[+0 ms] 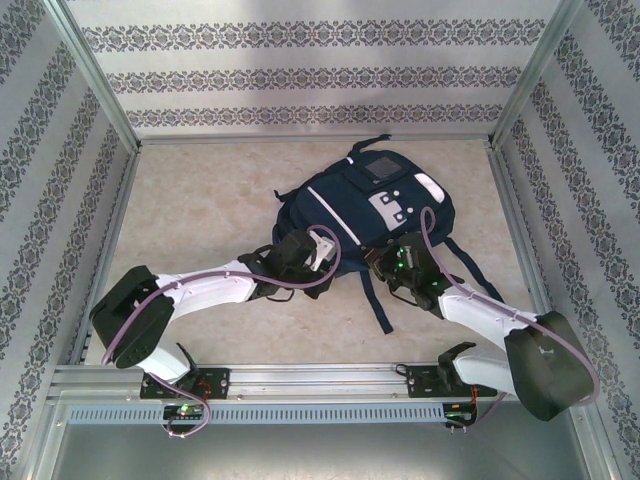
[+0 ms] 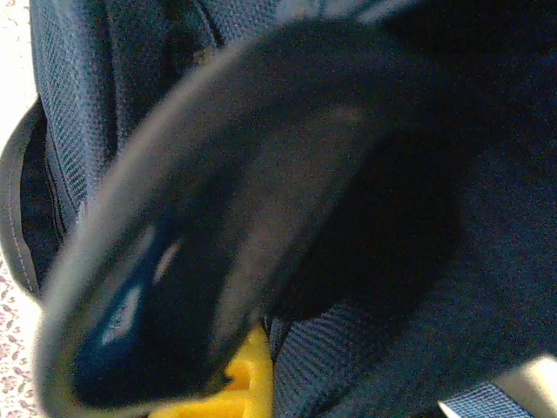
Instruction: Pack the student bag
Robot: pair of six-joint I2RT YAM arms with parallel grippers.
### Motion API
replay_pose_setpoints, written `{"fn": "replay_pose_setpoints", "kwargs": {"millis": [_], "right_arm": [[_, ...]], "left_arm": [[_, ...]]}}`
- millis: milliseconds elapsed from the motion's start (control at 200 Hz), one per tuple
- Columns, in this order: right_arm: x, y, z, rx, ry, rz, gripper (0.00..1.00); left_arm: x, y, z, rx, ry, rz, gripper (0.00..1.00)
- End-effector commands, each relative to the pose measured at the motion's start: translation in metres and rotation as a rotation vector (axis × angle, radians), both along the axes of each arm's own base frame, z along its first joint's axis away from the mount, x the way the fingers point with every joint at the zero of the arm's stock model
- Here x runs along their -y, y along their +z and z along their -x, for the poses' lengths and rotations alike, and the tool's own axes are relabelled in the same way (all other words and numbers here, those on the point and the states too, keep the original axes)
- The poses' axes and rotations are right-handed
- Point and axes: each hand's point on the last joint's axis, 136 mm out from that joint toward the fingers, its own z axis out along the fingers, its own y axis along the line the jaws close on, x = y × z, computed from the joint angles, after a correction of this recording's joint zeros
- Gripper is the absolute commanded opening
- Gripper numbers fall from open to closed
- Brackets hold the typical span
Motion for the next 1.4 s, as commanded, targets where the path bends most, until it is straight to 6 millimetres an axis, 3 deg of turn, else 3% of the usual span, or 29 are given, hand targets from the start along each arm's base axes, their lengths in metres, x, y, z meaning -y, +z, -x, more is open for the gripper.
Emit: {"fn": "replay_pose_setpoints", "kwargs": {"millis": [0,230,390,495,550,585,769,914,1224,1394], "right_arm": [[0.025,-0.012,0.007,-0.017,0.033,0.151,0.00],[0.037,-0.004,0.007,-0.030,0.225,0.281,0.00],[0.061,-0.007,0.000,-0.078,0.242,0.376,0.00],[0.056,0.002,-0.004,-0.075,0.229,0.301,0.44],[0.049,0.010,-0.002,-0.076,0.200,0.248,0.59],[0.048,0.014,0.002,-0.087,0.161,0.224,0.63],[0.032,0.039,0.032,-0.117,-0.015,0.037,0.58],[0.015,0.043,0.046,-0.149,-0.131,-0.085,0.56],[-0.052,0.045,0.035,-0.203,-0.043,-0.122,0.61],[-0.074,0.039,0.018,-0.184,0.037,-0.003,0.59]], "left_arm": [[-0.027,0.003,-0.013,0.032,0.079,-0.044,0.00],[-0.043,-0.004,-0.010,0.020,0.112,-0.066,0.00],[-0.043,-0.011,-0.003,-0.012,0.105,-0.050,0.00],[-0.034,-0.011,0.000,-0.025,0.085,-0.032,0.00],[-0.029,-0.009,0.002,-0.019,0.067,-0.028,0.00],[-0.025,-0.007,0.002,-0.014,0.056,-0.027,0.00],[-0.013,0.000,0.006,0.001,0.012,-0.018,0.00],[-0.011,0.001,0.006,0.008,0.001,-0.022,0.00],[-0.011,0.000,0.007,0.009,0.002,-0.016,0.00],[-0.012,0.006,0.008,0.019,0.000,-0.011,0.00]]}}
